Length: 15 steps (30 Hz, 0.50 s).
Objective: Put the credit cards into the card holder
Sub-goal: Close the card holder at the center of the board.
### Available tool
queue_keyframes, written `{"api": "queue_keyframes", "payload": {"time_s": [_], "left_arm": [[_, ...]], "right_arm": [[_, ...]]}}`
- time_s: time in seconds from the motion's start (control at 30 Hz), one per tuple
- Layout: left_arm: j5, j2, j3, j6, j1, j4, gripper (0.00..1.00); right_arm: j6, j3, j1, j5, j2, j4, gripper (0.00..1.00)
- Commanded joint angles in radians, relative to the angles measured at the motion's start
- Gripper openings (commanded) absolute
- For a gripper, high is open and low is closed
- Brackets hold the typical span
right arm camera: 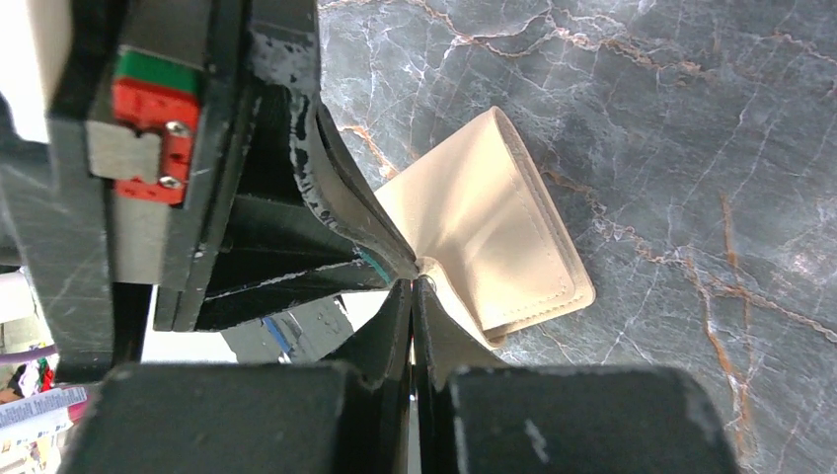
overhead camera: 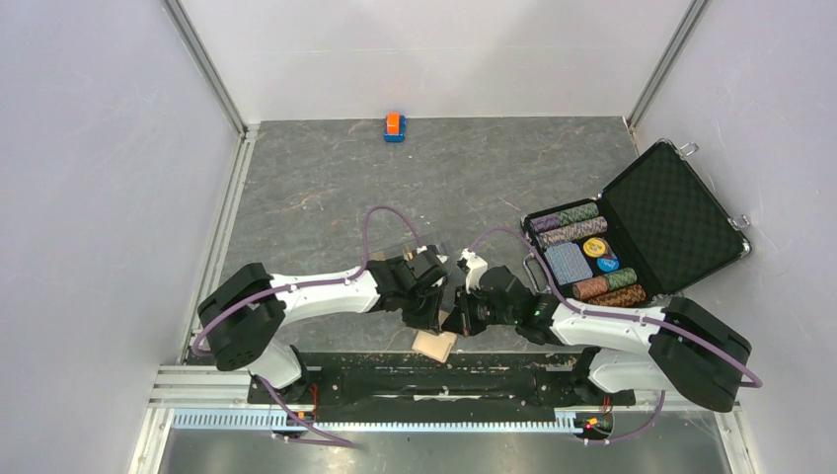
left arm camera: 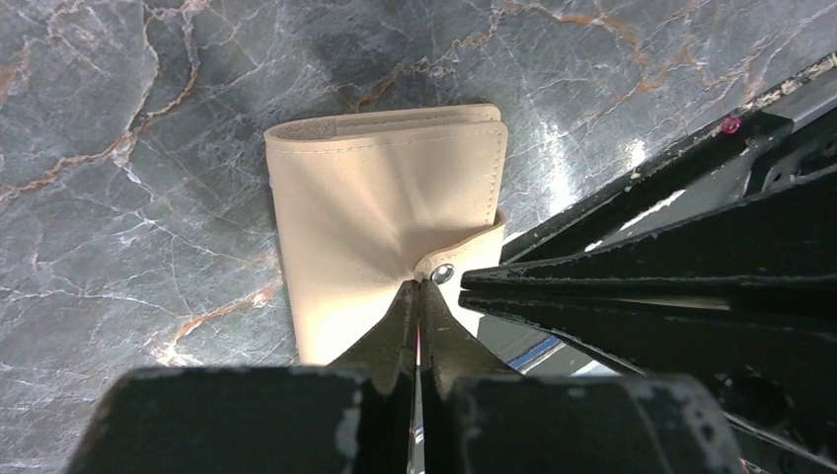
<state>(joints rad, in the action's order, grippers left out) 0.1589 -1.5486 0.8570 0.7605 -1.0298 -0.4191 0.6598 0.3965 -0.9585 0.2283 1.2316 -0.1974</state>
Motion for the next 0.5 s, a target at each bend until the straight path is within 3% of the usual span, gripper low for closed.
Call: {"api": "queue_keyframes", "payload": {"time_s": [0.0,0.47], "left_arm": [[-0.025,0.044,0.020,-0.006,-0.007,0.036,0.02],[-0.044,0.007,0.010,-0.007,-0.007,0.009,0.02]], "right_arm": [[-0.016,0.032,-0.003,0.001,0.008,-0.027,0.00],[-0.009,0.036,-0.008,0.015,0.087,-0.049,0.00]]}}
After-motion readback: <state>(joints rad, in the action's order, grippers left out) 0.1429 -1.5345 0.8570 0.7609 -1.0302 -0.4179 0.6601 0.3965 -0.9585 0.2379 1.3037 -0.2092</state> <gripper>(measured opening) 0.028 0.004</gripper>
